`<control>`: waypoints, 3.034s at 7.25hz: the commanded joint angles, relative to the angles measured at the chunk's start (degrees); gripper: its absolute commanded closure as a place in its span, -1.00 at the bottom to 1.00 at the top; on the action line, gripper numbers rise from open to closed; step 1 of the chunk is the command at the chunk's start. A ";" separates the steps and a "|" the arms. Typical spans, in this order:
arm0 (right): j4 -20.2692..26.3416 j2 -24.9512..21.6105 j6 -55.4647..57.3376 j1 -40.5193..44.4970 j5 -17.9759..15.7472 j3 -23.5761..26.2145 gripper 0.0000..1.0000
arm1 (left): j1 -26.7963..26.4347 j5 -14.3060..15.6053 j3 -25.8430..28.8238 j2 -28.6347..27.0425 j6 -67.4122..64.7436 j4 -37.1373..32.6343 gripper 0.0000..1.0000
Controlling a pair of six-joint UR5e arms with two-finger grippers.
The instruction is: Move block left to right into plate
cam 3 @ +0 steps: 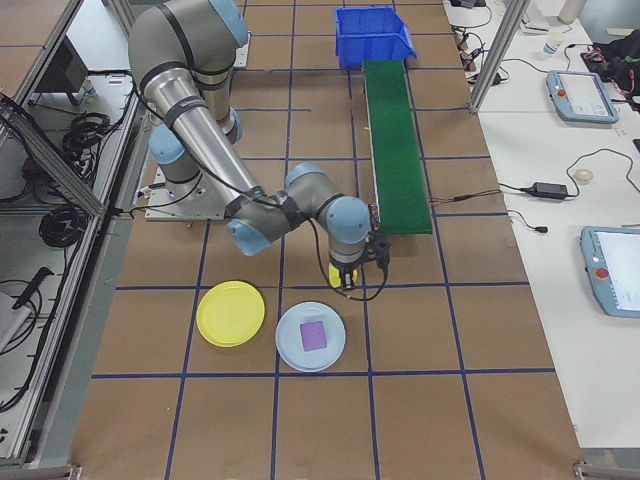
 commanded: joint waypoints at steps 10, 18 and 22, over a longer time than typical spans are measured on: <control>-3.90 -5.04 -17.52 -18.97 -7.91 14.71 -1.00 | 0.00 -0.16 -0.04 0.03 0.00 0.00 -1.00; 4.89 -17.17 17.96 31.67 -7.13 3.72 -0.99 | 0.00 -0.24 -0.21 0.03 0.00 0.00 -1.00; 5.16 -16.21 42.55 50.95 -7.13 3.35 -1.00 | 0.00 -0.16 -0.30 0.12 0.00 0.00 -1.00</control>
